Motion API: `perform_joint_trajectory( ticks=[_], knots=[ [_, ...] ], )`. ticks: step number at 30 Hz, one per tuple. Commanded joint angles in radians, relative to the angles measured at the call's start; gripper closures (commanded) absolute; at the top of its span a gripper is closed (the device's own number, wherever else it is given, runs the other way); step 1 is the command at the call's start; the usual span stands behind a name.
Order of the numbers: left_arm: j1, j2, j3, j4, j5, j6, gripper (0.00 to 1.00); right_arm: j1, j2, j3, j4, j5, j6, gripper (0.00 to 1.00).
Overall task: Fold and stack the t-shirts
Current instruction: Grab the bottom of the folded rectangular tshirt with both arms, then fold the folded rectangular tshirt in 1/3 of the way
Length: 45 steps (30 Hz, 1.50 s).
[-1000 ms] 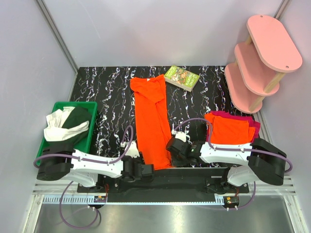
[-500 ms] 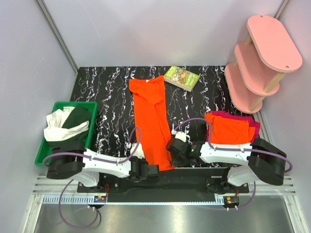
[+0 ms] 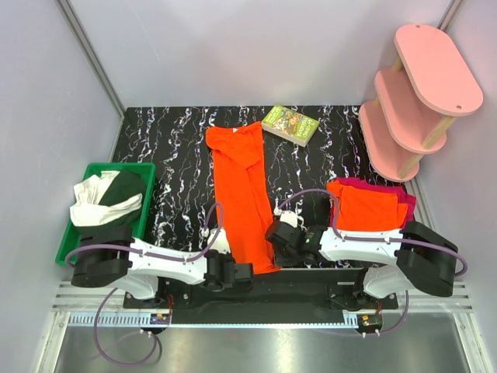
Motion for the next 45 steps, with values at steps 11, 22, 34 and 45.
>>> perform_joint_trajectory(
  ticks=[11,22,34,45],
  knots=[
    [0.007,-0.067,0.044,-0.065,-0.072,0.029,1.0,0.006,0.01,-0.028,-0.036,0.025,0.006,1.0],
    [0.006,-0.136,0.164,-0.193,-0.173,0.055,1.0,0.008,-0.104,0.047,-0.11,0.091,-0.015,1.0],
    [0.007,-0.222,0.221,-0.366,-0.24,-0.028,1.0,0.006,-0.118,0.228,-0.191,0.145,-0.084,1.0],
    [0.163,-0.273,0.32,-0.46,-0.349,0.085,1.0,-0.115,-0.019,0.403,-0.213,0.194,-0.208,1.0]
  ],
)
